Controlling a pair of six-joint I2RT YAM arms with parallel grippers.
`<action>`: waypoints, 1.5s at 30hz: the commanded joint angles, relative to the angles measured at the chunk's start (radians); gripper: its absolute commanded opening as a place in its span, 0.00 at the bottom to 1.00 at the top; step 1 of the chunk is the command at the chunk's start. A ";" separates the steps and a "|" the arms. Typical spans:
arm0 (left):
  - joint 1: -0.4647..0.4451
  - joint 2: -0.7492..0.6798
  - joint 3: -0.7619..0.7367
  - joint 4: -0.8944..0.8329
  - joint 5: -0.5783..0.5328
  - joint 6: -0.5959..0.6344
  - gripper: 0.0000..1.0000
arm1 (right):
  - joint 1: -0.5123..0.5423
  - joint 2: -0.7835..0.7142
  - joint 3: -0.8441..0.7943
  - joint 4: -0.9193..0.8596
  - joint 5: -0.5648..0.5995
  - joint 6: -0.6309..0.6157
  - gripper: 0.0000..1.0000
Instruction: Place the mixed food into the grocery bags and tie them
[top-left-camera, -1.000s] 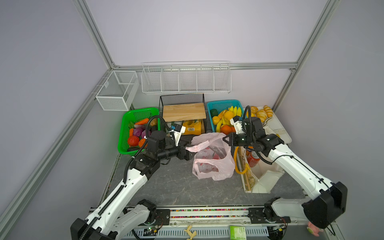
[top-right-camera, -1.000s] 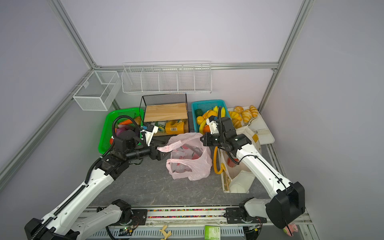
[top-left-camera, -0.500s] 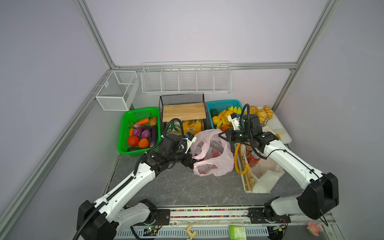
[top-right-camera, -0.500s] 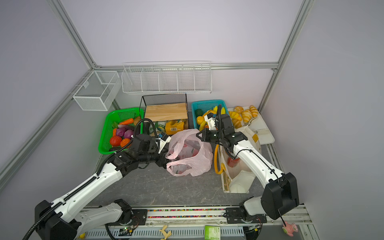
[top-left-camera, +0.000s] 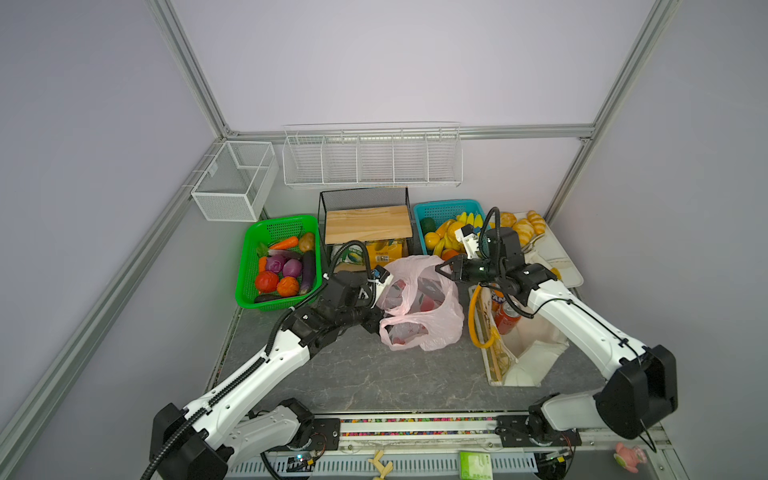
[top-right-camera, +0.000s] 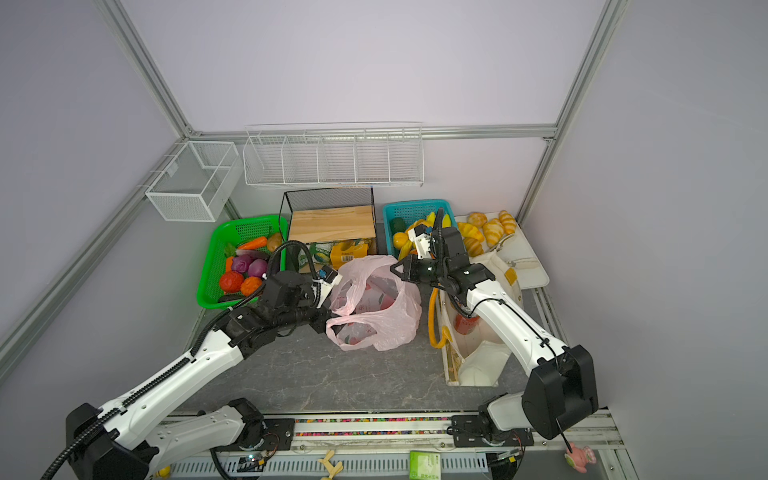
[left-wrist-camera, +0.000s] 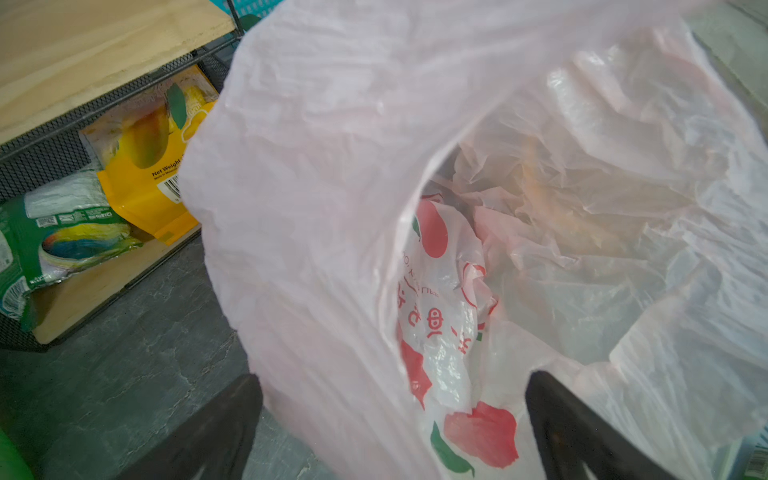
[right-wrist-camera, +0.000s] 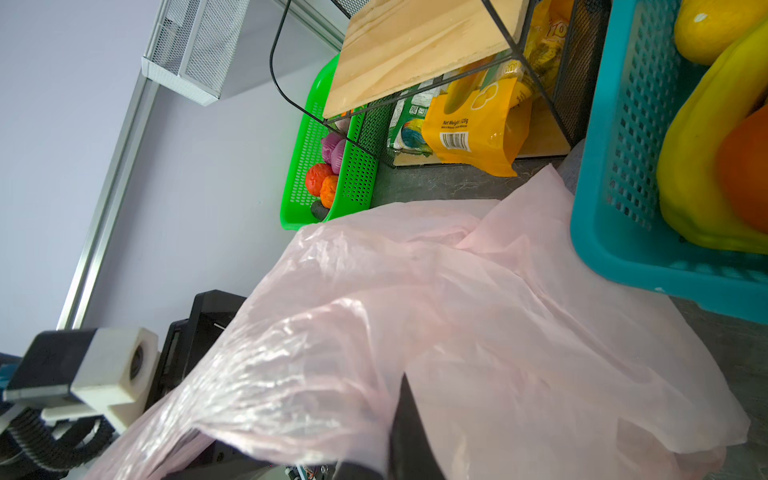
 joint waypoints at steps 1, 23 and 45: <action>-0.017 -0.041 -0.028 0.004 -0.039 0.105 0.98 | 0.009 -0.001 -0.007 0.022 -0.012 0.028 0.07; 0.285 -0.105 0.112 -0.236 0.007 -0.243 0.94 | -0.085 -0.161 -0.028 -0.187 0.164 -0.109 0.07; 0.818 0.542 0.385 -0.292 -0.309 -0.404 0.85 | -0.044 -0.098 -0.094 0.001 0.022 -0.188 0.07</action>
